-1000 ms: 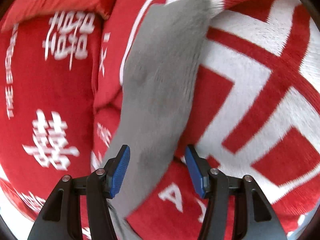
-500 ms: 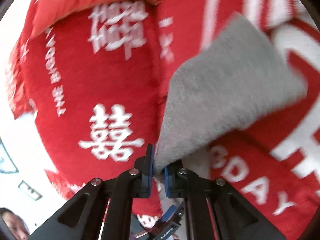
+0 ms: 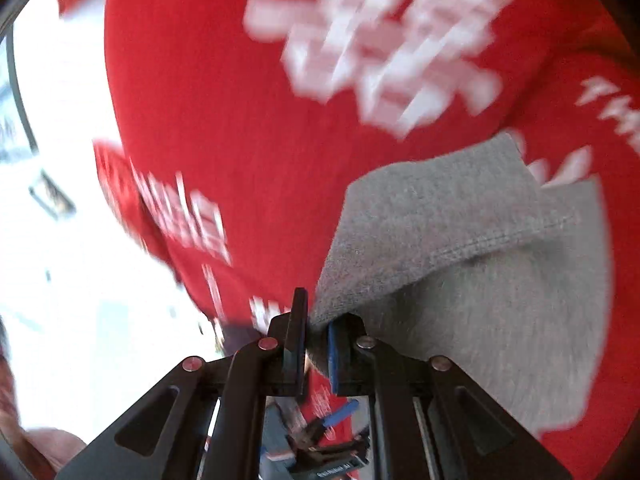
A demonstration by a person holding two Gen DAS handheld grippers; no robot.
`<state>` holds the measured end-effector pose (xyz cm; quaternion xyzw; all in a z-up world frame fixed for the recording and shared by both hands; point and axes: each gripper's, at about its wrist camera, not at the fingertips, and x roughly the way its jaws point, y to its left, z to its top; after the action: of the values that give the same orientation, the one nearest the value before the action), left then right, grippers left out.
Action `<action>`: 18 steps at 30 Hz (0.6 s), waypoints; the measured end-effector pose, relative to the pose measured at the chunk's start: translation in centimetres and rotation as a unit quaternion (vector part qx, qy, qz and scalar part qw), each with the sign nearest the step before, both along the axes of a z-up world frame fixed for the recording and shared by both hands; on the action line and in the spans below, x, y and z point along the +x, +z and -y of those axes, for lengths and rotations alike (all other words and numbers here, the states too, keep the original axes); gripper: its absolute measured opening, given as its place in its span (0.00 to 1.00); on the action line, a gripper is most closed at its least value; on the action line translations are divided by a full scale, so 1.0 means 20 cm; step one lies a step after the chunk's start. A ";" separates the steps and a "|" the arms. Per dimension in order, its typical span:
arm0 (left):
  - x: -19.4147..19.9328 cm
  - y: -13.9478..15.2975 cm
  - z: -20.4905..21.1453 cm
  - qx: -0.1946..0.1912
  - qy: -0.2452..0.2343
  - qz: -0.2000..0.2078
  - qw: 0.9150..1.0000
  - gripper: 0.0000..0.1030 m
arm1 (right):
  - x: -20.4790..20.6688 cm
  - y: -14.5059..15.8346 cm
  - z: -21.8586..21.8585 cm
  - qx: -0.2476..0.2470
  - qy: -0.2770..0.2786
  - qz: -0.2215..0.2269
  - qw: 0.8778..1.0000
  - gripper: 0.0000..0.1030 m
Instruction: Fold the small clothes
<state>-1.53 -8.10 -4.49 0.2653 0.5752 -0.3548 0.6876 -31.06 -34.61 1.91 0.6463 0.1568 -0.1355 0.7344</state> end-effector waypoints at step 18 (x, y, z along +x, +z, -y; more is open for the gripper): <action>0.25 -0.07 -0.37 0.005 0.063 -0.032 0.997 1.00 | 0.58 -0.54 -0.34 0.094 0.026 -0.220 0.971 0.41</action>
<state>3.47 -0.64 -5.87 0.2205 0.6145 -0.3164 0.6882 -19.47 -27.89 -8.87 0.6622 0.3432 -0.2402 0.6213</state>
